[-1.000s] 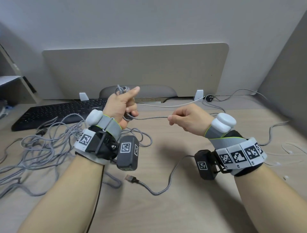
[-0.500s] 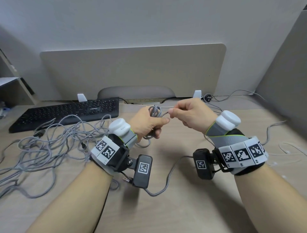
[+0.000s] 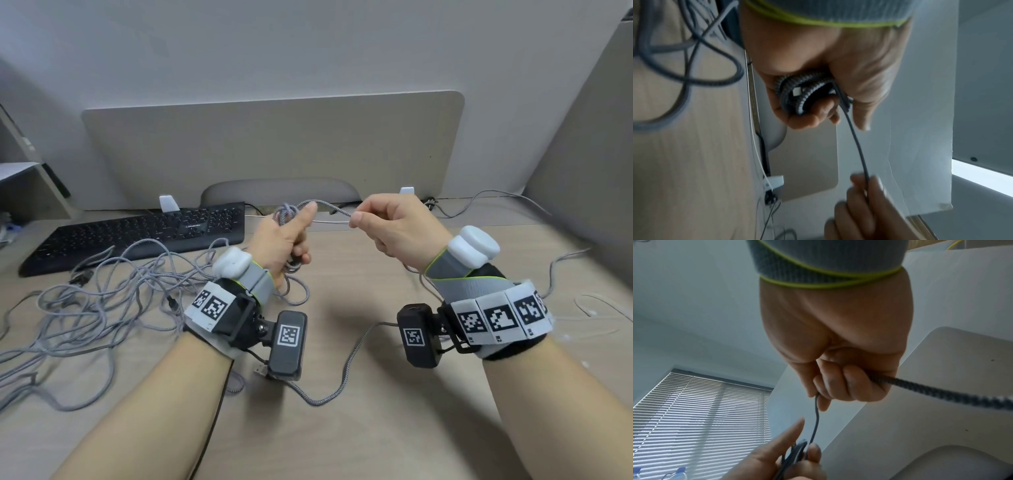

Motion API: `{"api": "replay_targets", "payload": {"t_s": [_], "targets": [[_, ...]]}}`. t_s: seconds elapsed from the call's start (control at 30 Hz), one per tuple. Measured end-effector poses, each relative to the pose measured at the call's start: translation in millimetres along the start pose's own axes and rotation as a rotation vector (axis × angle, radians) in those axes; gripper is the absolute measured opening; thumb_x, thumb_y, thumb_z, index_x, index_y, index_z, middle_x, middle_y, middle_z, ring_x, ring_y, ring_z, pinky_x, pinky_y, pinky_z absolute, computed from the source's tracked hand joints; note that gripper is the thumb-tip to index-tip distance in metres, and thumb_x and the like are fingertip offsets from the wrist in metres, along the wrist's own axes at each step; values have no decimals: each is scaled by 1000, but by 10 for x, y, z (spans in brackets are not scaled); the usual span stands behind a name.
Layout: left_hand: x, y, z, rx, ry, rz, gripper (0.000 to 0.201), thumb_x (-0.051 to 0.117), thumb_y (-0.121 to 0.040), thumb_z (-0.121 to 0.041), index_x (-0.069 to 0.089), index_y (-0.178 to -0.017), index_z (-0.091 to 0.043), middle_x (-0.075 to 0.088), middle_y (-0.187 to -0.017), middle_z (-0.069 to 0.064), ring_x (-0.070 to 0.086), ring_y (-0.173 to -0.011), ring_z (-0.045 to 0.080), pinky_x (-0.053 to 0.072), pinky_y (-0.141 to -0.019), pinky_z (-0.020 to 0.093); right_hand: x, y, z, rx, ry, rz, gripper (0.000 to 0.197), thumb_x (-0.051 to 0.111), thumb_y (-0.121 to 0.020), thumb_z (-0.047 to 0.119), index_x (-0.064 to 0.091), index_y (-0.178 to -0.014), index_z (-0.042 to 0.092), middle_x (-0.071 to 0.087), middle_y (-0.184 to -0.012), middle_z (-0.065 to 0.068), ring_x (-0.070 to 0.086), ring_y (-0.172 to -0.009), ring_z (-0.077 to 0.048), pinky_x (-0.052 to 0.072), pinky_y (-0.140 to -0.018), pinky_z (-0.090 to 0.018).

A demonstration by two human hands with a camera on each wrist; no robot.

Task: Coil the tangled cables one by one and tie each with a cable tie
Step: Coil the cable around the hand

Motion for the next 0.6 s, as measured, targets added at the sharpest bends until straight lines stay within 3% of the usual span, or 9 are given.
{"api": "replay_targets", "payload": {"t_s": [0.13,0.27,0.33,0.4,0.47,0.5,0.6], "targets": [[145,59,38,-54,-2,36,47,65,-80,-60,37,-70,-24,26,-55,-3,31,-43,13,38,-47,26,69,19,21,-40,12,25,21,61,-95,22,66,-81,7,40,-51,9,31,-44,-9,28,-43,-19],[161,70,32,-90,48,-2,60,62,-66,-76,36,-71,-23,30,-56,-2,34,-45,14,41,-49,28,189,38,51,-81,42,80,19,62,-94,20,70,-77,15,40,-49,12,32,-47,-8,30,-50,-24],[146,70,44,-62,63,-4,55,65,-69,-70,40,-67,-21,35,-52,-2,37,-44,15,42,-50,27,285,66,83,-109,60,138,19,62,-94,17,73,-78,19,45,-47,13,33,-48,-6,30,-50,-21],[143,65,54,-21,83,9,42,71,-77,-46,42,-58,-21,37,-48,-2,36,-44,16,37,-52,27,378,94,98,-142,87,178,16,63,-93,17,75,-83,10,51,-51,8,35,-49,-6,30,-51,-20],[115,30,57,26,91,-8,37,70,-75,-19,37,-59,-20,35,-50,-2,34,-46,15,31,-53,28,442,104,93,-163,118,193,17,64,-92,21,75,-88,8,52,-61,-13,33,-54,-9,30,-55,-28],[91,8,53,55,65,-32,35,68,-73,-13,37,-60,-19,35,-50,-2,35,-46,15,30,-52,28,452,104,85,-162,125,201,18,64,-93,22,75,-91,9,48,-64,-18,31,-55,-11,28,-55,-30],[8,-36,1,111,39,-38,30,66,-85,-12,43,-66,-14,44,-55,2,44,-44,15,38,-47,26,425,103,69,-113,108,222,17,62,-95,24,75,-92,13,35,-62,-6,27,-54,-12,25,-52,-27]]}}
Point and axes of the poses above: each hand's wrist, its own y-axis away from the middle knuckle, its own x-axis out of the palm, z = x × y, the point moved 1 cm from there along -y, towards the middle knuckle
